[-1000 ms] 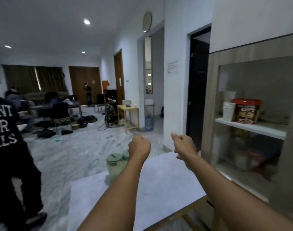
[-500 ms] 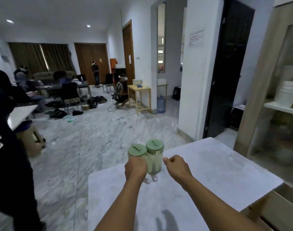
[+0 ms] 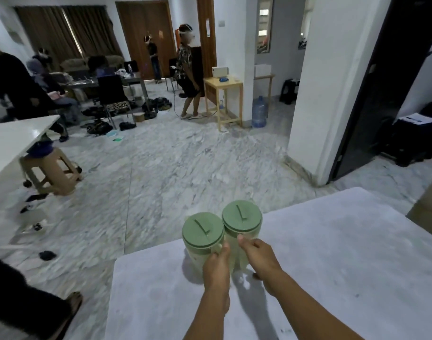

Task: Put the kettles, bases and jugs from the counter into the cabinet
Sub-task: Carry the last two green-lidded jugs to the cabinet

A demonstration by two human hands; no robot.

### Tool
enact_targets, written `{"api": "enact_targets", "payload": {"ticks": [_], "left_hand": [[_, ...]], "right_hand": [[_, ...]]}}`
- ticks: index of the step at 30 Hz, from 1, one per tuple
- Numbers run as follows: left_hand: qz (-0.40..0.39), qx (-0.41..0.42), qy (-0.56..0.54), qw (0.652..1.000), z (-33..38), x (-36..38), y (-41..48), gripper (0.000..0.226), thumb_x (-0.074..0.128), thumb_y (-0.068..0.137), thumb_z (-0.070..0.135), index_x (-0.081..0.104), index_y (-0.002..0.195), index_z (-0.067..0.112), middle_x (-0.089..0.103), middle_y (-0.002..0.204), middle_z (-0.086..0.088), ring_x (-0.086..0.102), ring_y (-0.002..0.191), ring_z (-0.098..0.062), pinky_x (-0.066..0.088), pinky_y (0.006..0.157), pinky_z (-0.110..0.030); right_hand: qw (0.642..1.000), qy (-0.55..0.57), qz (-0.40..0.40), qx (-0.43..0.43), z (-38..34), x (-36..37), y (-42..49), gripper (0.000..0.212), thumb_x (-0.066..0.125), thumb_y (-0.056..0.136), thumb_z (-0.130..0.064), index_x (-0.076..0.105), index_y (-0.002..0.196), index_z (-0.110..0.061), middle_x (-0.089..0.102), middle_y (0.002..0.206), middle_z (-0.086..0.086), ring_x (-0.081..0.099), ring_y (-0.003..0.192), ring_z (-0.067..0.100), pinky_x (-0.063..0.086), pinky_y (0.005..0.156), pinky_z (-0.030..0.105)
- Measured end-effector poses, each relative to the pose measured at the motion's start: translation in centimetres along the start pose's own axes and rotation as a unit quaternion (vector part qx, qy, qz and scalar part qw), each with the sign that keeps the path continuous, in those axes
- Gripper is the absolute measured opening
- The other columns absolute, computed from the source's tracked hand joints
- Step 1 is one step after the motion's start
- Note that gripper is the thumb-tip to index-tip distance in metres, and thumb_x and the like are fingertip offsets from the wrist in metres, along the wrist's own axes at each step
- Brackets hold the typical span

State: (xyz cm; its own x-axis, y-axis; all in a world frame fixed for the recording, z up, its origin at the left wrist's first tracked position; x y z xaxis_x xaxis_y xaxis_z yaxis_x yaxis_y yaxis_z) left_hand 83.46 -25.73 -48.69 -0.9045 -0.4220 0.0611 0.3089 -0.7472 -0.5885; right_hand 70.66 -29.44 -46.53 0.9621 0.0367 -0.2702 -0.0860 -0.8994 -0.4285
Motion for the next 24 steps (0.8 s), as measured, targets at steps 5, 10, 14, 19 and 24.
{"api": "enact_targets", "payload": {"ticks": [5, 10, 14, 19, 24], "left_hand": [[0.056, 0.099, 0.105, 0.988, 3.4, -1.5, -0.8, 0.033, 0.054, 0.096, 0.033, 0.069, 0.083, 0.008, 0.069, 0.085, -0.01, 0.064, 0.084, -0.029, 0.051, 0.078, -0.035], [0.005, 0.136, 0.158, 0.978, 6.2, -1.3, -1.9, 0.041, 0.054, 0.085, 0.045, 0.071, 0.075, 0.008, 0.074, 0.088, -0.017, 0.069, 0.087, -0.035, 0.056, 0.084, -0.049], [-0.078, 0.205, 0.166, 0.961, 10.6, 1.5, -10.2, 0.035, 0.053, 0.089, 0.036, 0.072, 0.09, 0.006, 0.072, 0.094, -0.016, 0.067, 0.089, -0.034, 0.056, 0.086, -0.046], [-0.232, 0.26, 0.15, 0.925, 11.8, 6.7, -23.6, 0.026, 0.051, 0.089, 0.029, 0.068, 0.081, 0.011, 0.069, 0.093, -0.014, 0.065, 0.089, -0.032, 0.053, 0.087, -0.047], [-0.367, 0.281, 0.121, 0.878, 10.6, 12.2, -37.7, 0.019, 0.052, 0.084, 0.028, 0.062, 0.07, 0.019, 0.07, 0.091, -0.009, 0.066, 0.091, -0.032, 0.055, 0.09, -0.05]], "right_hand": [[0.999, -0.001, 0.049, -0.015, 0.0, 0.2, 0.8, 0.04, 0.053, 0.096, -0.041, 0.069, 0.096, -0.004, 0.071, 0.102, 0.016, 0.065, 0.098, 0.033, 0.054, 0.091, 0.047], [0.992, 0.04, 0.119, -0.028, -1.8, -3.3, -3.6, 0.041, 0.055, 0.096, -0.038, 0.064, 0.083, 0.0, 0.069, 0.091, 0.017, 0.056, 0.076, 0.026, 0.044, 0.072, 0.035], [0.974, 0.078, 0.204, -0.068, -4.2, -9.0, -11.6, 0.042, 0.054, 0.097, -0.039, 0.067, 0.093, 0.0, 0.072, 0.098, 0.017, 0.06, 0.081, 0.028, 0.046, 0.072, 0.034], [0.933, 0.107, 0.332, -0.093, -4.3, -17.7, -24.9, 0.043, 0.054, 0.095, -0.042, 0.068, 0.098, -0.001, 0.073, 0.102, 0.018, 0.067, 0.094, 0.034, 0.05, 0.074, 0.036], [0.87, 0.138, 0.464, -0.095, -2.8, -27.3, -38.7, 0.04, 0.058, 0.095, -0.04, 0.071, 0.088, -0.003, 0.074, 0.1, 0.02, 0.069, 0.098, 0.038, 0.057, 0.084, 0.045]]}}
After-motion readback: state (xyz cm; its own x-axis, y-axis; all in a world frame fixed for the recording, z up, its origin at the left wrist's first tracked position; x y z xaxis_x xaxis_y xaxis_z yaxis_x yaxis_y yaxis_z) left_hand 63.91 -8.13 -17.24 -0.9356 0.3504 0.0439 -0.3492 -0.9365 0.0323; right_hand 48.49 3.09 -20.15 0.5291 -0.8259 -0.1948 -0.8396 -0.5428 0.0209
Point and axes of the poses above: each hand's wrist, its own y-axis towards the middle knuckle, its own x-axis out of the palm, z = x × y, the point moved 8 cm from there along y, towards the middle knuckle
